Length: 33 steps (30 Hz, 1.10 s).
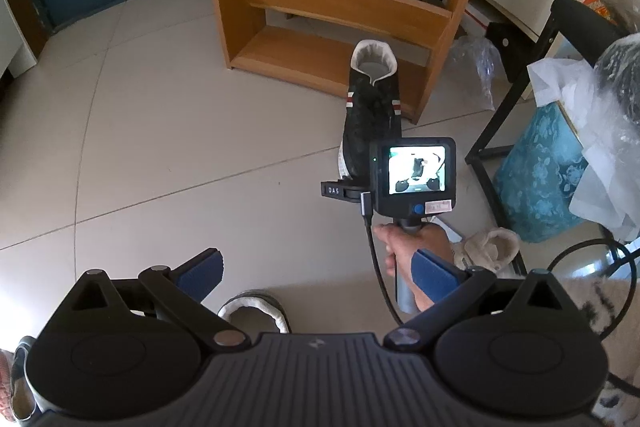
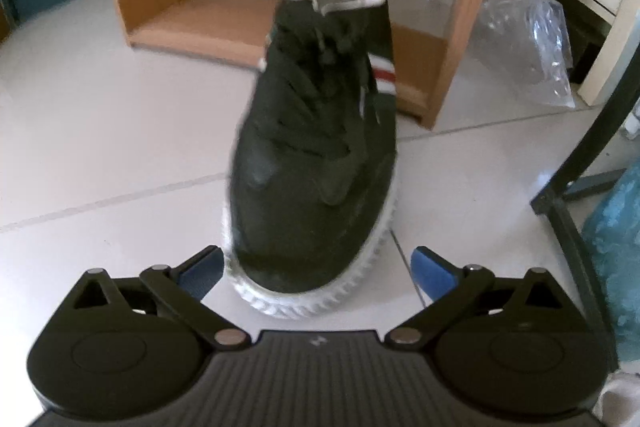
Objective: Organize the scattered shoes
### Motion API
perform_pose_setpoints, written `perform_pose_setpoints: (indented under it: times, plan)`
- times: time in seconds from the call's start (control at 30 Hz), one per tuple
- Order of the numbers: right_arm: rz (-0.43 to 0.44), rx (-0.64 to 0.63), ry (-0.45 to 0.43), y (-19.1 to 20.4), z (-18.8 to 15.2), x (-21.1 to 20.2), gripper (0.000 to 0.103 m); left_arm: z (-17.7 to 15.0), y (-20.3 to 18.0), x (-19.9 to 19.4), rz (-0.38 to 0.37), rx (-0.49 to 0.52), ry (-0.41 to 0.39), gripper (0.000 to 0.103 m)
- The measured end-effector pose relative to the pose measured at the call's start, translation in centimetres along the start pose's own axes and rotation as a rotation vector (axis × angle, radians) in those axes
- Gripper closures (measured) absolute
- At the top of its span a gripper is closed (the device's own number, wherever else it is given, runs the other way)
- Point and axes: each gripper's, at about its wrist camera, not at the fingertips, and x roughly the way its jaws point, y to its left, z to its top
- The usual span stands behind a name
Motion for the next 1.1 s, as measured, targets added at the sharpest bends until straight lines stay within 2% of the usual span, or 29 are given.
perform_pose_setpoints:
  times: [0.03,0.07,0.2,0.37,0.43,0.57,0.73,0.87,0.97,1.03,1.1]
  plan:
    - [0.02,0.005,-0.002,-0.1,0.0,0.1,0.017,0.0,-0.1,0.0,-0.001,0.002,0.0,0.0]
    - [0.048,0.004,-0.005,-0.1,0.0,0.2,0.016,0.0,-0.1,0.0,-0.002,0.005,-0.001,0.0]
    - [0.064,0.05,-0.001,-0.1,0.9,0.3,0.017,-0.1,-0.3,-0.1,-0.008,0.008,-0.002,0.0]
    - [0.045,0.111,-0.087,-0.3,3.4,-0.6,0.02,-0.1,-0.1,-0.3,-0.009,0.001,-0.011,0.0]
    - [0.048,0.163,-0.047,-0.7,4.6,0.1,0.022,-0.1,0.1,-0.4,-0.009,-0.005,-0.014,0.0]
    - [0.035,0.239,-0.035,-1.0,5.7,0.3,0.022,-0.2,0.4,-0.6,-0.007,-0.018,-0.021,0.0]
    - [0.075,0.21,-0.091,-0.6,6.4,-1.3,0.044,-0.2,0.6,-0.6,-0.003,-0.03,-0.016,0.0]
    - [0.099,0.139,-0.156,0.1,8.1,-2.5,0.045,0.0,0.6,-0.6,-0.007,-0.036,-0.018,0.0]
    - [0.088,-0.033,-0.238,1.7,9.3,-3.0,0.045,0.1,0.3,-0.6,-0.008,-0.026,-0.027,0.0]
    - [0.093,-0.198,-0.275,3.4,10.0,-3.1,0.047,0.2,0.3,-0.4,-0.015,-0.027,-0.024,0.0]
    - [0.112,-0.347,-0.277,5.2,10.7,-2.5,0.064,0.2,0.2,-0.2,-0.02,-0.028,-0.021,0.0]
